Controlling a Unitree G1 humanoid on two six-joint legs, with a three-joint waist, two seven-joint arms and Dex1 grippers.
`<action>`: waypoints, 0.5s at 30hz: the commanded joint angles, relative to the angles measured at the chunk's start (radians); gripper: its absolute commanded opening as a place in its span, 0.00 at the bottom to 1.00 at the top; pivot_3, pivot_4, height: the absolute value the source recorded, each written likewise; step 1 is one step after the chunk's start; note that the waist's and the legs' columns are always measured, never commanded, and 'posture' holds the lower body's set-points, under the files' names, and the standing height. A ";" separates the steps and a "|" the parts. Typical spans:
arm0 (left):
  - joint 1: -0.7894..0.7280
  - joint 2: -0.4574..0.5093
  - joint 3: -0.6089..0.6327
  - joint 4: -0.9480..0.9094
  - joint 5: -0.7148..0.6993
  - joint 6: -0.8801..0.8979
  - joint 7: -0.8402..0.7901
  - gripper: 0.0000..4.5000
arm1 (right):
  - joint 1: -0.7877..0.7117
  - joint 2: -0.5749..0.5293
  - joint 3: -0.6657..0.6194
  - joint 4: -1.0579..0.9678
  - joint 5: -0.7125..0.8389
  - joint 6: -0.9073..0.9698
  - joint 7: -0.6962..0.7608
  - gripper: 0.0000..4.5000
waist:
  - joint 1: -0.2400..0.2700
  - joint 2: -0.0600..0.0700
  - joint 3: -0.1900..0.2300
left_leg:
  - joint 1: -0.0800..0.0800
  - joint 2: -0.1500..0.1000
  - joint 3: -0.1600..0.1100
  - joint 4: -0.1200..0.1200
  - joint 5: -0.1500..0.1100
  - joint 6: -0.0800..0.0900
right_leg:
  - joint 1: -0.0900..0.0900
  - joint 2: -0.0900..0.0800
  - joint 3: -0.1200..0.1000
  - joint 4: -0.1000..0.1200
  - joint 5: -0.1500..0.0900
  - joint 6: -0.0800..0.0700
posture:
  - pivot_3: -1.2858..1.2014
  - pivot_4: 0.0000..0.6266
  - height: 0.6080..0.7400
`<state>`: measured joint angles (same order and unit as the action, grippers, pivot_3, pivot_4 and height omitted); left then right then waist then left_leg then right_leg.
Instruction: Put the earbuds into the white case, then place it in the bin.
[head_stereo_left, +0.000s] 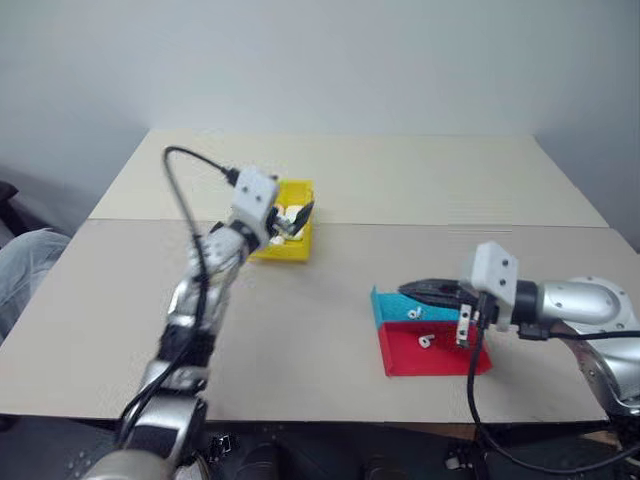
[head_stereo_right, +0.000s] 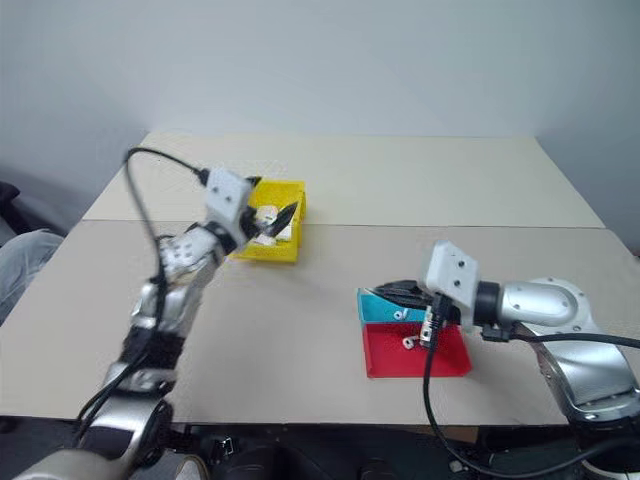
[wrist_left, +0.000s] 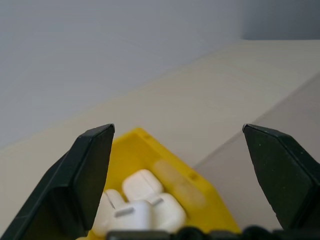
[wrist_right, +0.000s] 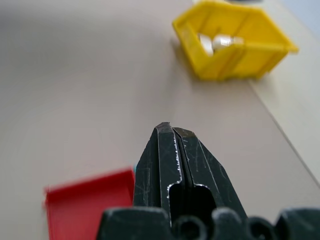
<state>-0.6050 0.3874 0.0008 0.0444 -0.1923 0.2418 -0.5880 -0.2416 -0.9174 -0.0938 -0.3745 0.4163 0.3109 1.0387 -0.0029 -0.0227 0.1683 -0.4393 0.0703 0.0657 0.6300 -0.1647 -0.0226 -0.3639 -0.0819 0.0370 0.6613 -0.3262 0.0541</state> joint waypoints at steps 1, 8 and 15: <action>0.085 0.097 0.042 -0.195 -0.143 0.062 -0.171 0.99 | 0.028 -0.040 -0.094 0.051 -0.018 -0.158 0.083 0.00 | 0.002 0.000 0.000 | 0.000 0.000 0.000 0.000 0.000 0.000 | 0.000 0.000 0.000 0.001 0.000 0.000 | 0.52 0.24 1.00; 0.399 0.346 0.230 -0.471 -0.404 0.130 -0.427 0.99 | 0.092 -0.136 -0.202 0.245 -0.056 -0.335 0.208 0.00 | 0.000 0.000 0.000 | 0.002 0.000 0.000 0.002 -0.006 0.009 | 0.002 -0.001 0.000 0.002 0.000 0.000 | 0.52 0.24 1.00; 0.597 0.429 0.348 -0.577 -0.456 0.164 -0.439 0.99 | 0.129 -0.157 -0.246 0.287 -0.047 -0.380 0.248 0.00 | -0.004 0.000 0.000 | 0.011 0.001 0.000 0.001 -0.006 0.010 | 0.011 -0.001 -0.001 0.001 0.000 -0.001 | 0.52 0.24 1.00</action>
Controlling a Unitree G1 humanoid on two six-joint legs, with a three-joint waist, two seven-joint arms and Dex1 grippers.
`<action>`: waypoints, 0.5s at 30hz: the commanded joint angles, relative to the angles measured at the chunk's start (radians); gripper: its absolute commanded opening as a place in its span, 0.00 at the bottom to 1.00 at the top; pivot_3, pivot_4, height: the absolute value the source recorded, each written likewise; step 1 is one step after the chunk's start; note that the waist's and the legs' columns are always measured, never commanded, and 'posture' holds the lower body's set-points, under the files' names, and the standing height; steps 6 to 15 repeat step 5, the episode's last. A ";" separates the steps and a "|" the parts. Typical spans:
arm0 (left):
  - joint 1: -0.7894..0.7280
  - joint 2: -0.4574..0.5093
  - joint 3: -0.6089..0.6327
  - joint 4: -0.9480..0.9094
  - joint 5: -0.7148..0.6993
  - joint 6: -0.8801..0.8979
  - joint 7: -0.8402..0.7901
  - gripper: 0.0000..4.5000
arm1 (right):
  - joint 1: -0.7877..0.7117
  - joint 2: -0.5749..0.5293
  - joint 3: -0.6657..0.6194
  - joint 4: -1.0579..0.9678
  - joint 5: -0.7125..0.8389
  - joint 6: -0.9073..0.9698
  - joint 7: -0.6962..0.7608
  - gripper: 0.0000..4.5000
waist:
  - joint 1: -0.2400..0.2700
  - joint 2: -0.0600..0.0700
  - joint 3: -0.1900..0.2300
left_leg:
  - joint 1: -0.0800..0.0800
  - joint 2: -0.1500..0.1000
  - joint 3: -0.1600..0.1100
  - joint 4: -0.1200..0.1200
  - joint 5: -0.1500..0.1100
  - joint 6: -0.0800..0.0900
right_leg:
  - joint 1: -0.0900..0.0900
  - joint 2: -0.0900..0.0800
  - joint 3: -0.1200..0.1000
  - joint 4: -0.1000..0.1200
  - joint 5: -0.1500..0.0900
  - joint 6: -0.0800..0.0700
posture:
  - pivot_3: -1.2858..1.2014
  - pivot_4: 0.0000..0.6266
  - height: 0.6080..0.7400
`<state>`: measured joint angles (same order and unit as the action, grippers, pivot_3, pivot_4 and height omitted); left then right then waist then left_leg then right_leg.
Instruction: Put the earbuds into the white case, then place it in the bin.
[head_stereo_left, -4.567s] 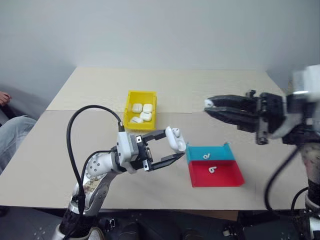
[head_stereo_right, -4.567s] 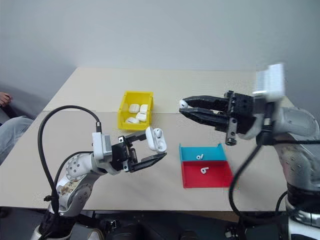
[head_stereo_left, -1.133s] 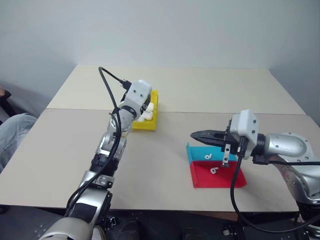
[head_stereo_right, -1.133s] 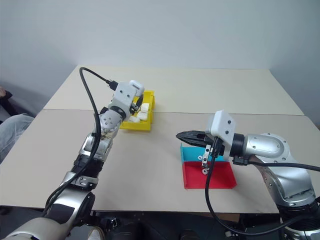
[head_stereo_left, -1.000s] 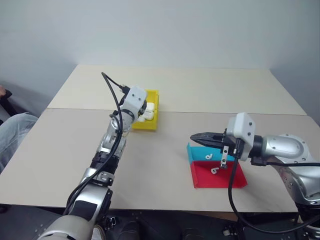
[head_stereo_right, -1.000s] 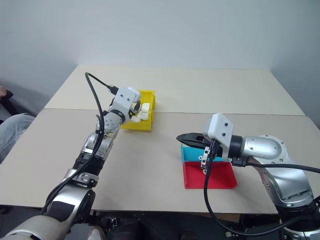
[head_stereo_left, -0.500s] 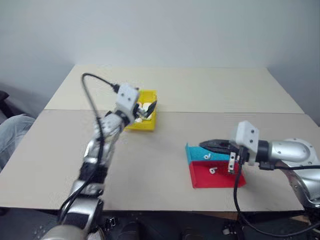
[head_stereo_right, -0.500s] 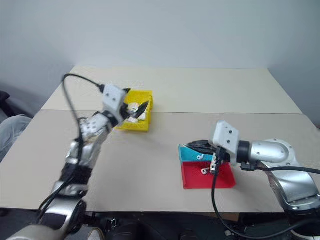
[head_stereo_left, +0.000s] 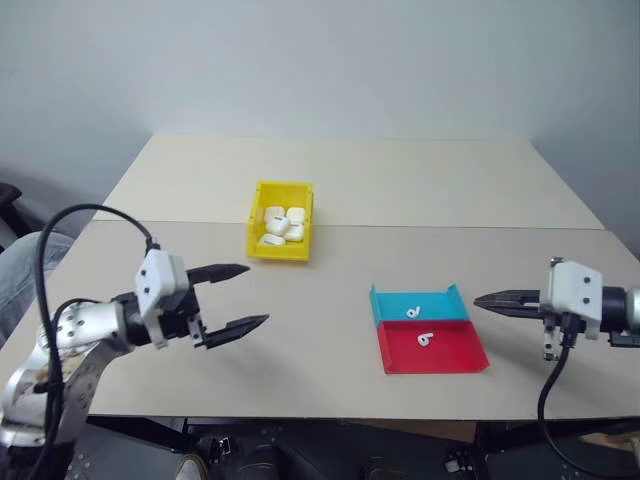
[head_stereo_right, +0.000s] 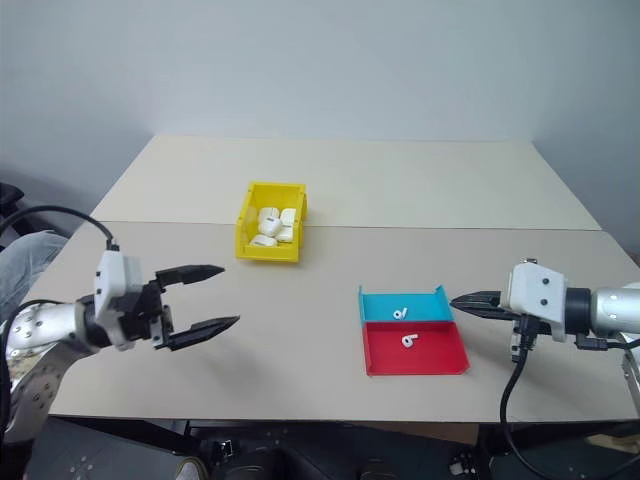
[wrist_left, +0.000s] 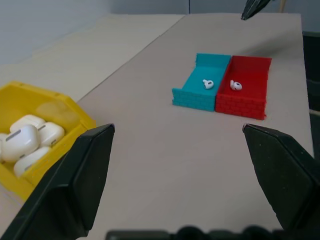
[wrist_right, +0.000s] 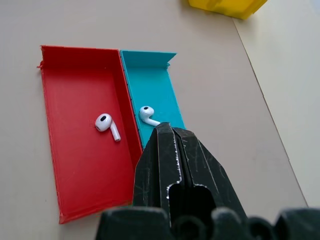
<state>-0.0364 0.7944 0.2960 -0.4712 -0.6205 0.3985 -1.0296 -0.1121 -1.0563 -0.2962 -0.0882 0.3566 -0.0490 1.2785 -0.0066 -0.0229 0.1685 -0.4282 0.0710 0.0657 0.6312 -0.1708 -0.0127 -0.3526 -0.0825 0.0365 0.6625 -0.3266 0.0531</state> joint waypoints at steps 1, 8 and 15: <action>0.039 0.025 0.059 -0.070 -0.034 0.010 0.006 0.99 | -0.002 -0.016 -0.043 0.002 0.012 -0.019 0.005 0.00 | -0.001 0.000 0.000 | 0.000 0.000 0.000 0.000 0.000 0.000 | 0.000 0.000 0.000 0.000 0.000 0.000 | 0.52 0.24 1.00; 0.072 0.030 0.080 -0.105 -0.071 0.041 0.021 0.99 | -0.021 -0.003 -0.017 0.004 0.003 -0.015 -0.012 0.00 | -0.004 0.000 0.000 | 0.001 0.000 0.000 0.000 0.000 0.000 | 0.000 0.000 0.001 0.000 0.000 0.000 | 0.52 0.24 1.00; 0.072 0.030 0.080 -0.105 -0.071 0.041 0.021 0.99 | -0.021 -0.003 -0.017 0.004 0.003 -0.015 -0.012 0.00 | -0.004 0.000 0.000 | 0.001 0.000 0.000 0.000 0.000 0.000 | 0.000 0.000 0.001 0.000 0.000 0.000 | 0.52 0.24 1.00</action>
